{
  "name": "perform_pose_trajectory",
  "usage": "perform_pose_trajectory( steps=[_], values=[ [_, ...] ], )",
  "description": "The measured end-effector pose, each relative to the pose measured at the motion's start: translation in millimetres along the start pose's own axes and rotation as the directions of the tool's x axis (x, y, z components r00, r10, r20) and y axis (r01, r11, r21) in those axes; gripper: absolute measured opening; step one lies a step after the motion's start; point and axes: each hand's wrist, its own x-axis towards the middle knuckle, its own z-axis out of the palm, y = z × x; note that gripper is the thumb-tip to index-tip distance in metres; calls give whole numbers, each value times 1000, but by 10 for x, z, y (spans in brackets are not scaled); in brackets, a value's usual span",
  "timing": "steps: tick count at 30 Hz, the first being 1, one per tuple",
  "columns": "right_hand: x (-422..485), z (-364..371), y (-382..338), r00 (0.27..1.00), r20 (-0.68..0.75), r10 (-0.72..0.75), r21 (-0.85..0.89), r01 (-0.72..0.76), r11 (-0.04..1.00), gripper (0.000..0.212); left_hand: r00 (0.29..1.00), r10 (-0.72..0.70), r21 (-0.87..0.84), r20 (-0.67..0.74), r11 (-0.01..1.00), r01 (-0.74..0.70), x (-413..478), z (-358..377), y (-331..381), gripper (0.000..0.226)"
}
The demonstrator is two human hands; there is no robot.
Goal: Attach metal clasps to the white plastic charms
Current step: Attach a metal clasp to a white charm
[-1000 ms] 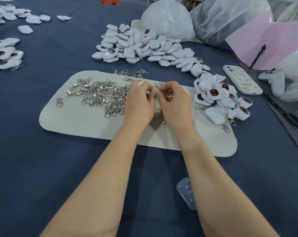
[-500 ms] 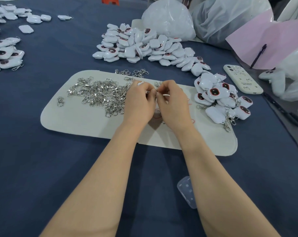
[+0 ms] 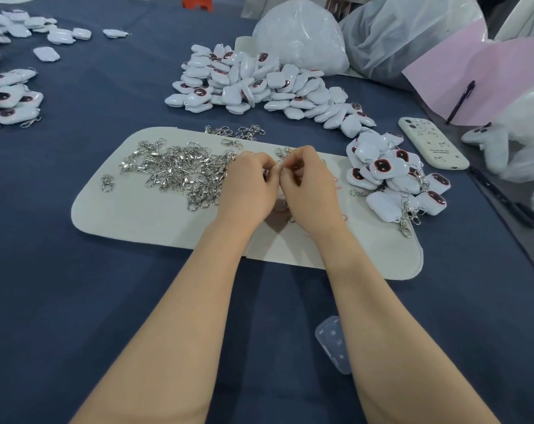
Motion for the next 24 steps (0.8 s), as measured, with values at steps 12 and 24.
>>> perform_pose_trajectory(
  steps=[12, 24],
  values=[
    [-8, -58, 25, 998, 49, -30, -63, 34, 997, 12, 997, 18, 130, 78, 991, -28, -17, -77, 18, 13],
    [18, 13, 24, 1000, -15, 6, 90, -5, 996, 17, 993, -108, -181, 44, 977, 114, -13, -71, 82, 9]
  ],
)
